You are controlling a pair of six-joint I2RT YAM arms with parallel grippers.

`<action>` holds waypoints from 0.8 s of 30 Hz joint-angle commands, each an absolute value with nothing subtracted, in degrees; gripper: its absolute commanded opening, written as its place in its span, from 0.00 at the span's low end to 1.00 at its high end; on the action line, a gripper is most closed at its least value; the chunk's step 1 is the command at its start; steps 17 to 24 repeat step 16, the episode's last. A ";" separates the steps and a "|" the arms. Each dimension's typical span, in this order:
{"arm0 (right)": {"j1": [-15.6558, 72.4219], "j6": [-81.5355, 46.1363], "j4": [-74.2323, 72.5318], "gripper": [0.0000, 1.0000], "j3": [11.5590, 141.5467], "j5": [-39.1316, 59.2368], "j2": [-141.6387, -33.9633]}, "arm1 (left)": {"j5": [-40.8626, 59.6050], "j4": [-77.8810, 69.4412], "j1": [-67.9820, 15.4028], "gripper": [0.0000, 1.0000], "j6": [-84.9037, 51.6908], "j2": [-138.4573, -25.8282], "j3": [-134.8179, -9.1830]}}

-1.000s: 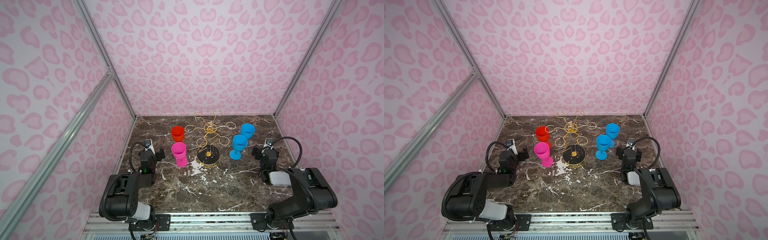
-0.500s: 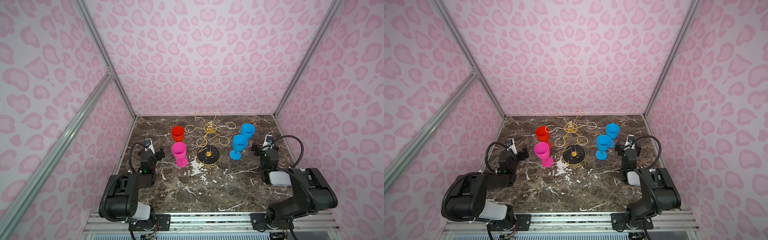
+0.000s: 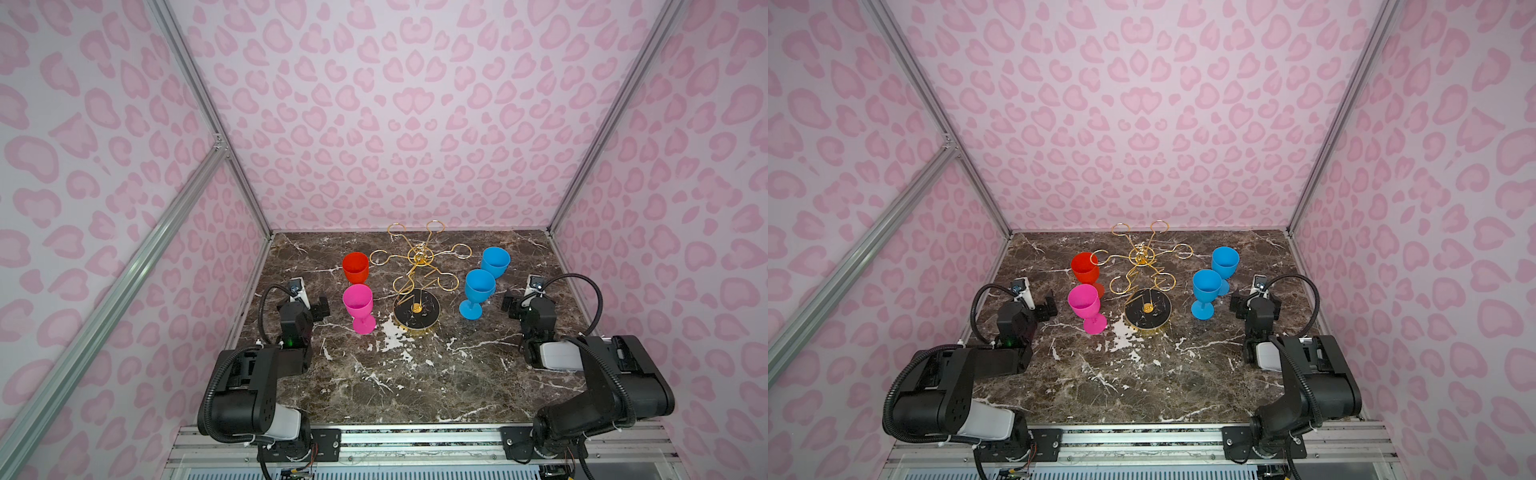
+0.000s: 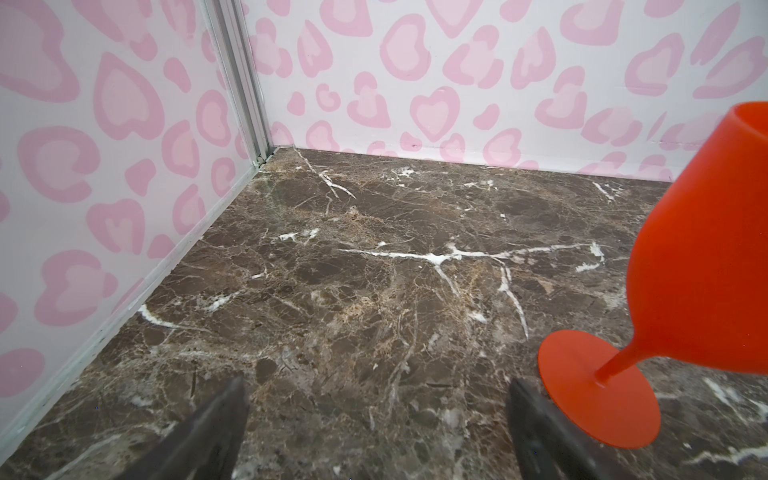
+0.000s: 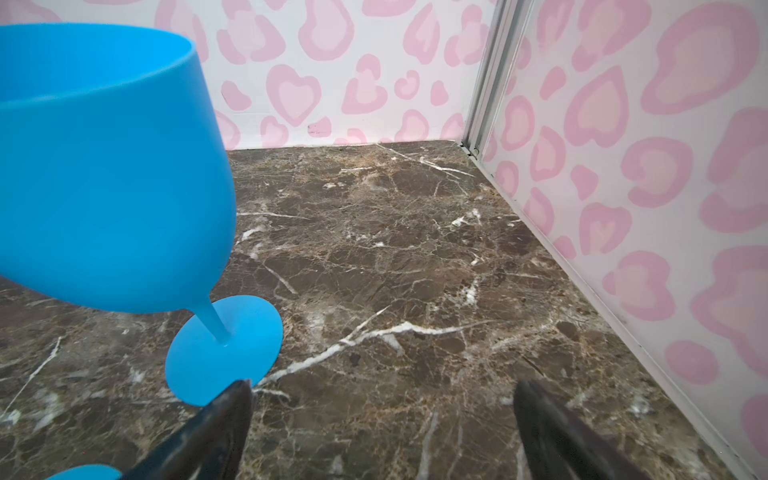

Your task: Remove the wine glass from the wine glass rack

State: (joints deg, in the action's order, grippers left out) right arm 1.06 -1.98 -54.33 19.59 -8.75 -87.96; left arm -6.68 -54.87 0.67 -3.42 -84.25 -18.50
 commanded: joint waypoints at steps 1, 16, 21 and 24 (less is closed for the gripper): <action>1.10 -1.93 -54.88 1.00 19.77 -8.70 -87.98 | -6.89 -55.90 0.70 0.97 -3.52 -84.29 -18.93; 1.13 -1.93 -54.91 1.00 19.69 -8.73 -87.91 | -6.09 -55.44 0.66 0.97 -3.17 -84.29 -19.15; 1.13 -1.93 -54.91 1.00 19.69 -8.73 -87.91 | -6.09 -55.44 0.66 0.97 -3.17 -84.29 -19.15; 1.13 -1.93 -54.91 1.00 19.69 -8.73 -87.91 | -6.09 -55.44 0.66 0.97 -3.17 -84.29 -19.15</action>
